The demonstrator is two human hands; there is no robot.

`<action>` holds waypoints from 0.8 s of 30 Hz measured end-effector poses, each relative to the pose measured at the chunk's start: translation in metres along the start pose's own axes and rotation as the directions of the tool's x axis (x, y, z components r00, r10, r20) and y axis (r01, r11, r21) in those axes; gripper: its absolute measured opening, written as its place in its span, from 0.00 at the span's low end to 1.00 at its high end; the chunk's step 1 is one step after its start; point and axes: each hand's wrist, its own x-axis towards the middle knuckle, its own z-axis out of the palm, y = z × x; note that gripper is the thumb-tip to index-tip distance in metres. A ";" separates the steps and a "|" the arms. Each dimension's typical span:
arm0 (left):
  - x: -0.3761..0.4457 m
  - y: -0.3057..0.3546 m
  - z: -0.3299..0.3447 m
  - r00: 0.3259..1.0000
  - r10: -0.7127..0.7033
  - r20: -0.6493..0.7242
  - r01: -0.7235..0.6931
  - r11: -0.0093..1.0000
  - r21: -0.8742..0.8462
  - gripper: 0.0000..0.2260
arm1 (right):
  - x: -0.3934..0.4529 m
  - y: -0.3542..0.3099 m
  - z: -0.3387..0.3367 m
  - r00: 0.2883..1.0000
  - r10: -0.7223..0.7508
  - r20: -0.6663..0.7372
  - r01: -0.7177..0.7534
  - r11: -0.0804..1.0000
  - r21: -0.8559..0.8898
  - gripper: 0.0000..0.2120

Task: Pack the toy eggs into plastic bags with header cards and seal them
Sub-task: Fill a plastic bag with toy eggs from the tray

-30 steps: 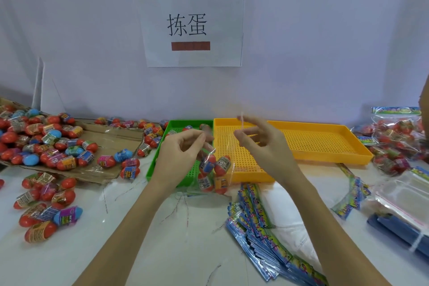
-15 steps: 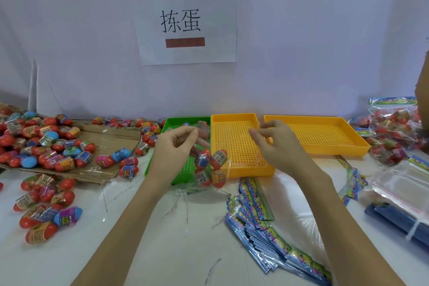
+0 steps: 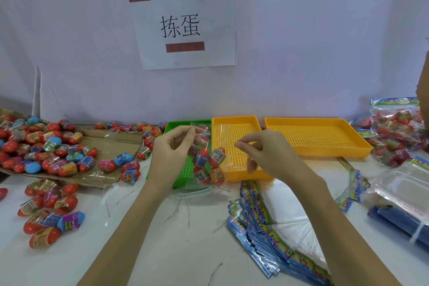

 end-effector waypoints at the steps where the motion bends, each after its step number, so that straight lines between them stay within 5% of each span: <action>1: 0.000 0.000 0.000 1.000 -0.002 -0.004 0.002 1.000 0.003 0.09 | 0.001 0.002 -0.001 1.000 -0.007 -0.013 0.007 0.999 -0.037 0.06; 6: 0.001 -0.002 -0.001 1.000 -0.003 -0.010 0.003 1.000 0.017 0.09 | 0.003 0.002 0.003 0.994 -0.017 -0.110 0.019 0.999 0.026 0.08; 11: 0.001 -0.005 0.000 1.000 0.007 -0.012 -0.006 0.999 0.036 0.08 | 0.005 -0.007 0.010 0.999 0.025 0.037 -0.037 0.931 0.363 0.14; 15: 0.002 -0.006 0.000 1.000 -0.007 0.023 0.007 1.000 -0.013 0.08 | 0.004 -0.008 0.016 0.999 0.041 -0.030 -0.024 0.897 0.442 0.10; 21: 0.006 -0.007 -0.005 0.951 -0.225 0.212 0.266 0.945 -0.191 0.19 | 0.004 -0.005 0.014 0.989 0.123 -0.082 -0.059 0.839 0.542 0.06; 24: 0.007 -0.013 -0.012 0.918 -0.234 0.321 0.312 0.925 -0.217 0.16 | 0.003 -0.003 0.014 0.982 0.169 -0.087 -0.094 0.830 0.550 0.06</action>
